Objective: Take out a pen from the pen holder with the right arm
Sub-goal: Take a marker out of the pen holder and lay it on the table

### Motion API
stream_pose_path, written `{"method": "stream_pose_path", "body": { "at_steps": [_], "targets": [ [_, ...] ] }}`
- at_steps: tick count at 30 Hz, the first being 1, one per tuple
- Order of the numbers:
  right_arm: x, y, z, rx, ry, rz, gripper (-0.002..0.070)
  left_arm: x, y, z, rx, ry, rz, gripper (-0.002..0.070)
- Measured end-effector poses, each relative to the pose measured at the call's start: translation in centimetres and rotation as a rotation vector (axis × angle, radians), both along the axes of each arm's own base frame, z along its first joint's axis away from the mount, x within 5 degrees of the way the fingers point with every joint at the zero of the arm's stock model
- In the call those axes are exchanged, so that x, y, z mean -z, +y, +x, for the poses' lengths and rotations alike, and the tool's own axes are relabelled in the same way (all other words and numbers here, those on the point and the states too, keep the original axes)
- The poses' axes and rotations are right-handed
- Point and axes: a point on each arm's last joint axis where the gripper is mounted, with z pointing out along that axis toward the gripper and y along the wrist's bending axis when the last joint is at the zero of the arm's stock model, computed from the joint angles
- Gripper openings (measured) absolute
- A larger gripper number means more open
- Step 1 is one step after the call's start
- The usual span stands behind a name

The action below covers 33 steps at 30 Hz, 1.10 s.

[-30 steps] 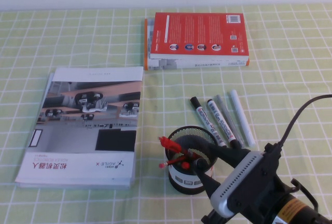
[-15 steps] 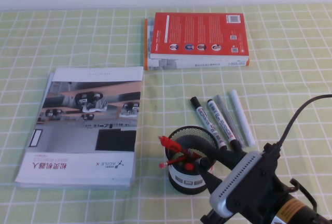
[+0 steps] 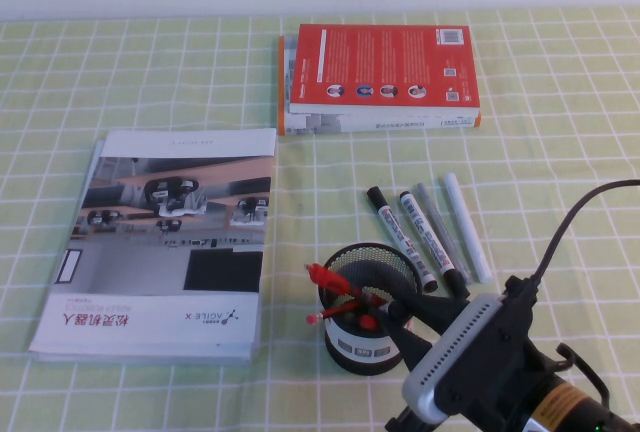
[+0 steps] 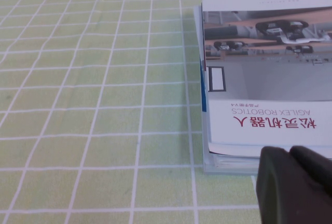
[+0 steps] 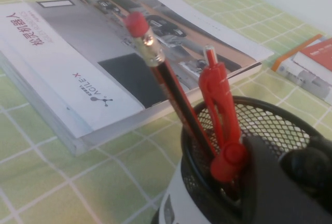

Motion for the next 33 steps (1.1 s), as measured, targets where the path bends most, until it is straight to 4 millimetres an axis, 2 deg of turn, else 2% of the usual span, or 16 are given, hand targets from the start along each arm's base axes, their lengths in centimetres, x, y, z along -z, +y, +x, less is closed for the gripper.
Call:
{"method": "stream_pose_path", "body": {
  "at_steps": [5, 13, 20, 26, 33],
  "targets": [
    [-0.4, -0.1, -0.1, -0.002, -0.008, 0.012, 0.0116, 0.0, 0.0, 0.0, 0.000, 0.000, 0.000, -0.0005],
    [-2.1, -0.7, -0.2, 0.015, -0.031, 0.063, 0.0116, 0.0, 0.0, 0.0, 0.000, 0.000, 0.000, -0.0005],
    [-4.5, -1.9, -0.9, 0.018, -0.023, 0.122, 0.0116, 0.0, 0.0, 0.0, 0.000, 0.000, 0.000, -0.0005],
    [-6.8, -3.3, -1.7, 0.023, -0.015, 0.155, 0.0116, 0.0, 0.0, 0.0, 0.000, 0.000, 0.000, -0.0005],
    [-12.2, -4.3, -2.4, 0.011, 0.029, 0.166, 0.0116, 0.0, 0.0, 0.0, 0.000, 0.000, 0.000, -0.0005]
  ]
}}
